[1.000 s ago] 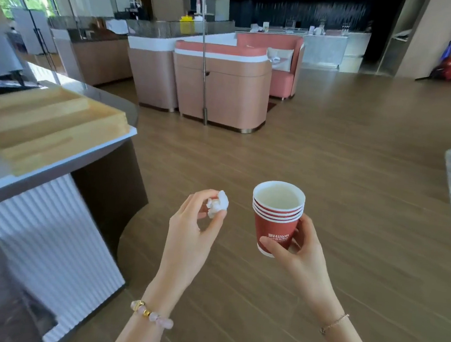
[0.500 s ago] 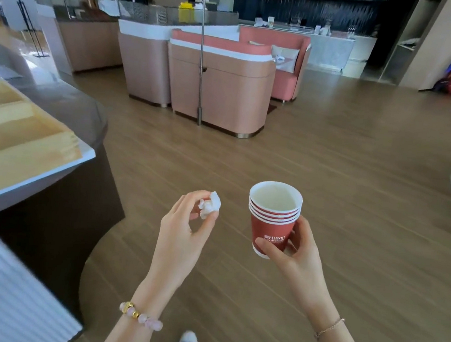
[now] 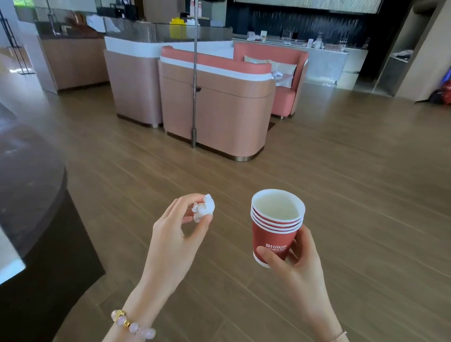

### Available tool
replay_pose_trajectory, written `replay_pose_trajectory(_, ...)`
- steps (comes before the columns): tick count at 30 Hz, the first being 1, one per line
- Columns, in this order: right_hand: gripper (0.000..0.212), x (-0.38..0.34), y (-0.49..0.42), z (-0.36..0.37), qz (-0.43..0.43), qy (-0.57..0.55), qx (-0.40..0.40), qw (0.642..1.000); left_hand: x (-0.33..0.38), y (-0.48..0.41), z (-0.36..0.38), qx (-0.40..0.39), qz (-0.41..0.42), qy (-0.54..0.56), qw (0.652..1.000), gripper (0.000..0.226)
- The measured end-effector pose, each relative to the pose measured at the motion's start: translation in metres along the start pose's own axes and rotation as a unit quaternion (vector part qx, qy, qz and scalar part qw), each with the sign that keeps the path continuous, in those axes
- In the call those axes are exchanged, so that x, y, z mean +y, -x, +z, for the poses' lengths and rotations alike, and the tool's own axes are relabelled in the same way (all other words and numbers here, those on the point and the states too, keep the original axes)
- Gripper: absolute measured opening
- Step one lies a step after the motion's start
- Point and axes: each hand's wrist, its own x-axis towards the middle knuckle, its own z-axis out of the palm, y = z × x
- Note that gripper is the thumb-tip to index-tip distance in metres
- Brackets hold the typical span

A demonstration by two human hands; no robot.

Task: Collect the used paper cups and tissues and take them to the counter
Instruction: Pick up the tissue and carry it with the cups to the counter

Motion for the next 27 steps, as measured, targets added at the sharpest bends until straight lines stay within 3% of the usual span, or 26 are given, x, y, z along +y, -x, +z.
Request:
replay_pose_trajectory(20,0.063,0.072,-0.402,0.044,-0.013,-0.004,-0.087,0.996,-0.144,-0.321,0.135,0.065,-0.03,-0.042,0.997,0.022)
replay_pose_trajectory(27,0.067,0.089,-0.517,0.076,-0.003,-0.01,-0.125,0.992,-0.194,-0.408,0.151,0.106,-0.071,-0.045,0.991,0.025)
